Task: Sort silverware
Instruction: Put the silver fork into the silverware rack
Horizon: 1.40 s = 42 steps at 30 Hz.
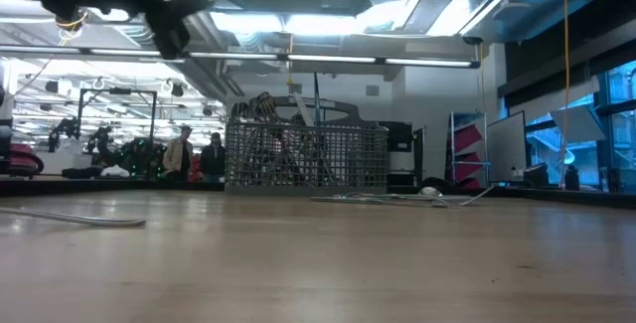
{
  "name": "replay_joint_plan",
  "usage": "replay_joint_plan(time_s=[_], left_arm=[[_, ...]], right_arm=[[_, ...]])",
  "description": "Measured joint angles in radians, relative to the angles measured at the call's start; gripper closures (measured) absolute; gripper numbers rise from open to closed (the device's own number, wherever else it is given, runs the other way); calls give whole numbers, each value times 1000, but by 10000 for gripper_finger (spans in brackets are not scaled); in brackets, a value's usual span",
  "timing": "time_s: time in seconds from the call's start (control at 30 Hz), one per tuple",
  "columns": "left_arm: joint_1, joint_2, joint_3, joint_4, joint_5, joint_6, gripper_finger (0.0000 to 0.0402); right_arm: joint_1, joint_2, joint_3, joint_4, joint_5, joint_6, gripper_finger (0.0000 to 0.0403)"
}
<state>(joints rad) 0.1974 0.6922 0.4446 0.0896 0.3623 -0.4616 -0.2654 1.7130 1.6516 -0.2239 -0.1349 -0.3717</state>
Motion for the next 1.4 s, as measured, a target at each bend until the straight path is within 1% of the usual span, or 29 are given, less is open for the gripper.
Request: replay_joint_plan(time_s=[0.23,0.47,0.57,0.67,0.8,0.9,0.97,1.03,1.1,1.2,1.27,1.4], left_arm=[[-266,21,0,-113,-26,-155,283],[-461,75,0,-274,-37,-337,301],[-515,104,0,-360,-39,-393,308],[-544,143,0,-421,-76,-458,315],[-574,228,0,-439,-154,-535,325],[-597,309,1,-389,-157,-598,335],[-625,359,31,-382,-143,-595,345],[-659,399,74,-394,-150,-549,358],[-696,434,118,-435,-213,-498,375],[-736,485,168,-486,-346,-458,397],[-749,515,179,-482,-384,-444,397],[-763,568,178,-469,-376,-448,378]], right_arm=[[95,-40,0,-146,0,0,377],[166,-72,0,-263,2,41,377],[189,-72,0,-285,2,54,377],[206,-72,0,-295,3,55,377],[225,-72,0,-304,3,57,377],[241,-72,0,-304,3,85,377],[249,-72,0,-309,3,106,377],[251,-72,0,-318,3,111,377],[254,-71,0,-335,5,111,377],[253,-71,0,-346,10,113,377],[253,-71,0,-351,11,113,377],[253,-71,0,-355,11,113,377]])
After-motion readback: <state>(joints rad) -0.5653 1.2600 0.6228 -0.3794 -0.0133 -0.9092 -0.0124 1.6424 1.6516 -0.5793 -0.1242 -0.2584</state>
